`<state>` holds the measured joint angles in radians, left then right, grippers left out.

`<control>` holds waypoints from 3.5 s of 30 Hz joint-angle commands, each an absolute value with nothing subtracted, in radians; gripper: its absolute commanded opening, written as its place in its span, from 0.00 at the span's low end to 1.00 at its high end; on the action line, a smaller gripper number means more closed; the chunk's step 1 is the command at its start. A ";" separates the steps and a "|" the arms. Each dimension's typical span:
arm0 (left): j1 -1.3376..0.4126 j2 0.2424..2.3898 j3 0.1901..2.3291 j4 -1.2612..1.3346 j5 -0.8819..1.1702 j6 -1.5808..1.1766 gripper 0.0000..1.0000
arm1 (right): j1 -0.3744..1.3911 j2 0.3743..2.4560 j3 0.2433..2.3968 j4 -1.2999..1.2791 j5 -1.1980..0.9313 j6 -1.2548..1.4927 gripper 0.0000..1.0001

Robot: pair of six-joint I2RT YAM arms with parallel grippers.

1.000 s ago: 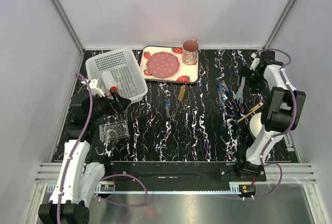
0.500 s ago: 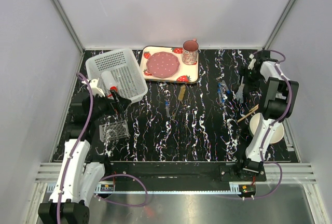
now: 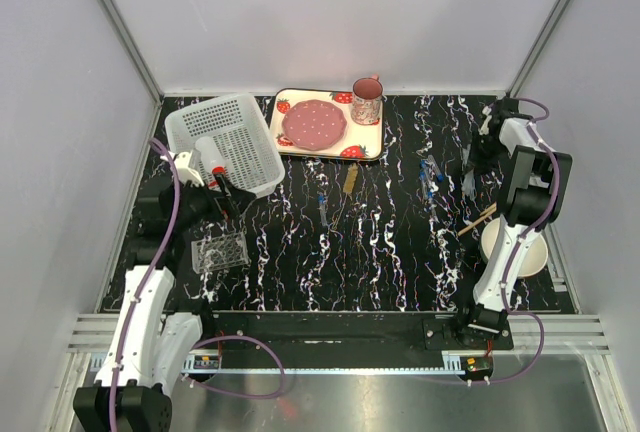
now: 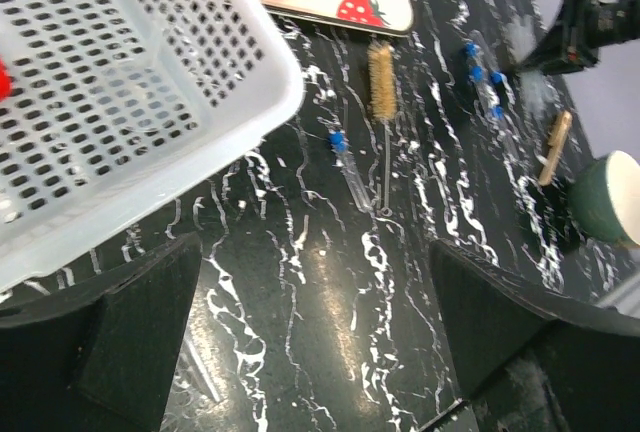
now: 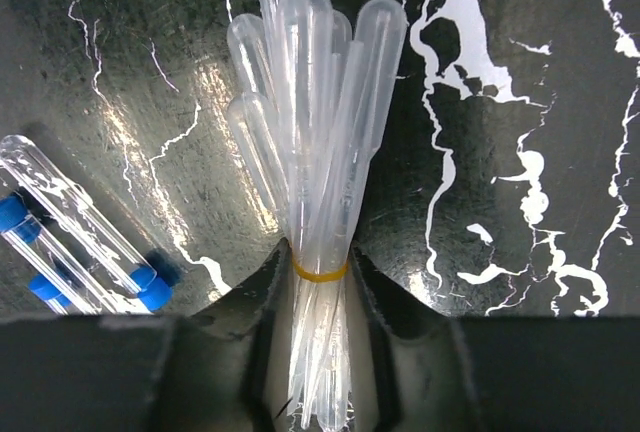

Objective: Organize the chemistry lab equipment

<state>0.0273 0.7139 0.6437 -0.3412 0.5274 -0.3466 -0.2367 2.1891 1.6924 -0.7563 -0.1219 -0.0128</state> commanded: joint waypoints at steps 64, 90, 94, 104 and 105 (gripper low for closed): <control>-0.890 1.827 1.209 0.701 0.230 -0.835 0.59 | -0.110 1.371 1.012 -0.620 -1.428 -0.242 0.17; -0.822 1.677 1.051 0.699 0.259 -0.833 0.23 | -0.109 1.342 1.003 -0.637 -1.410 -0.291 0.70; -0.767 1.592 0.948 0.698 0.298 -0.831 0.22 | -0.109 1.321 1.006 -0.684 -1.402 -0.360 0.88; -0.403 1.243 0.814 0.221 0.390 -0.645 0.22 | -0.109 1.304 1.014 -0.733 -1.328 -0.445 0.96; -0.358 1.230 0.824 0.169 0.418 -0.597 0.22 | -0.110 1.305 1.015 -0.736 -1.324 -0.448 0.96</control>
<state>-0.5217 1.3354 0.8040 0.4042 0.3370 -0.7528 -0.1177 1.3266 1.0031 -0.7097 -1.3586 -0.3946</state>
